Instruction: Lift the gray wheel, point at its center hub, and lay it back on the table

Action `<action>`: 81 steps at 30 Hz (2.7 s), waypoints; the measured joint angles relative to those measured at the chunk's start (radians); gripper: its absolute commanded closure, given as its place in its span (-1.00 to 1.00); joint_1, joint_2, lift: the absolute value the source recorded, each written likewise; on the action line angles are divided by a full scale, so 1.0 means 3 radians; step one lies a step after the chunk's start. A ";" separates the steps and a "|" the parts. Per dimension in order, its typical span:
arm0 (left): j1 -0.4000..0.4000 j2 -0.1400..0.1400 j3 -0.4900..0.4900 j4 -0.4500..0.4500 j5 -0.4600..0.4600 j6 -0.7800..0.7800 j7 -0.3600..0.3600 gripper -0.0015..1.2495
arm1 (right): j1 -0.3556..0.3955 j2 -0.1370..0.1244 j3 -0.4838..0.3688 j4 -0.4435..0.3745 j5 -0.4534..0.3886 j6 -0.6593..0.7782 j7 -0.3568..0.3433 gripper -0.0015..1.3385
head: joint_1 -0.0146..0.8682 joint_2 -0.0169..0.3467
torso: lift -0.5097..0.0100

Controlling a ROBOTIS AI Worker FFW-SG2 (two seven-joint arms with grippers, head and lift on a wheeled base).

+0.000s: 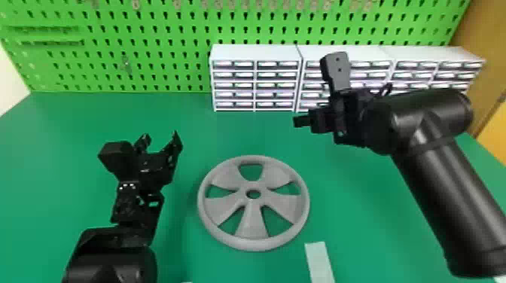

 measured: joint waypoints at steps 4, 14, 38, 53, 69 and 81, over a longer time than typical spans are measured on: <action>0.0004 0.0023 -0.0014 0.0000 0.0014 0.0006 0.0000 -0.15 | -0.0139 -0.0027 0.0084 0.0167 -0.0228 0.0060 0.0000 -0.25 | 0.60 -0.64 | 0.59; 0.0005 0.0112 -0.0093 -0.0003 0.0069 0.0021 0.0016 -0.15 | -0.0538 -0.0228 0.0544 0.0678 -0.1011 0.0131 0.0000 -0.26 | 0.60 -0.64 | 0.59; -0.0046 0.0300 -0.0307 -0.0098 0.0075 0.0099 0.0137 -0.14 | -0.1269 -0.0239 0.1301 0.1688 -0.1760 0.0547 0.0005 -0.38 | 0.60 -0.64 | 0.59; -0.0075 0.0345 -0.0385 -0.0113 0.0065 0.0129 0.0158 -0.15 | -0.1517 -0.0169 0.1585 0.2052 -0.1946 0.0704 0.0005 -0.38 | 0.60 -0.64 | 0.59; -0.0117 0.0352 -0.0424 -0.0125 0.0047 0.0135 0.0162 -0.14 | -0.1404 -0.0081 0.1669 0.2225 -0.1911 0.0535 0.0005 -0.38 | 0.60 -0.64 | 0.59; -0.0132 0.0352 -0.0442 -0.0125 0.0043 0.0135 0.0163 -0.14 | -0.1296 -0.0034 0.1718 0.2296 -0.1848 0.0393 0.0005 -0.38 | 0.60 -0.64 | 0.59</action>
